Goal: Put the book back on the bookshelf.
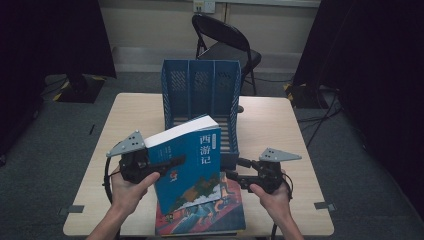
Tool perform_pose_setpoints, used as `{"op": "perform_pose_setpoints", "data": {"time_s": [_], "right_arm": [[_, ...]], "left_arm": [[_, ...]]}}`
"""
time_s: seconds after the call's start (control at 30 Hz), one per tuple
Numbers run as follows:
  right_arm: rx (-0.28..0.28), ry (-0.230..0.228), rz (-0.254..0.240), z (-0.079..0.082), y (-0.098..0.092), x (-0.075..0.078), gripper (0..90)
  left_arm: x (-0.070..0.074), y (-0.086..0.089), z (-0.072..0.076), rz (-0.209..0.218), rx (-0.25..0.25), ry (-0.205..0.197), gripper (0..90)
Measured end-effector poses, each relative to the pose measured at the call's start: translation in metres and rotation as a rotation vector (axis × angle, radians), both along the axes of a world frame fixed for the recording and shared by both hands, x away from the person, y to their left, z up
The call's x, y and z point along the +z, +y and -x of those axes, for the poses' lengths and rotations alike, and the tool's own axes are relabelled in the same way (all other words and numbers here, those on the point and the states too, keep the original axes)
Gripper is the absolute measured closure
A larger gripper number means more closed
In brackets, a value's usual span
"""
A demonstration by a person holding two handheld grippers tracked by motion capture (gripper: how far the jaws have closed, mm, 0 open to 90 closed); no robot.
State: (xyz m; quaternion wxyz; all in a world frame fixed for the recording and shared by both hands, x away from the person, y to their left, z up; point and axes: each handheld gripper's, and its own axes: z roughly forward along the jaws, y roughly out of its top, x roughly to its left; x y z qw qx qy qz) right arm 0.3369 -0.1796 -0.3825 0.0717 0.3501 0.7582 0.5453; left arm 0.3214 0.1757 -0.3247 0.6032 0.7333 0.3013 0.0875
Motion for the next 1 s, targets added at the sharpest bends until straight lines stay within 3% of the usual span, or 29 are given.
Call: {"op": "perform_pose_setpoints", "data": {"time_s": [0.17, 0.3, 0.5, 1.0], "right_arm": [[-0.038, 0.022, -0.002, 0.001, -0.014, -0.009, 32.6], [-0.059, 0.03, 0.0, -0.001, -0.019, -0.011, 32.6], [-0.061, 0.036, 0.023, -0.001, -0.019, -0.012, 32.5], [-0.064, 0.045, 0.028, -0.003, -0.021, -0.013, 32.4]], "left_arm": [[-0.003, 0.01, -0.003, 0.043, 0.02, 0.018, 61.1], [0.0, 0.013, -0.005, 0.033, 0.033, 0.037, 61.2], [0.005, 0.018, -0.002, 0.004, 0.056, 0.025, 61.2], [0.016, 0.034, -0.006, 0.024, 0.155, 0.016, 61.4]]}}
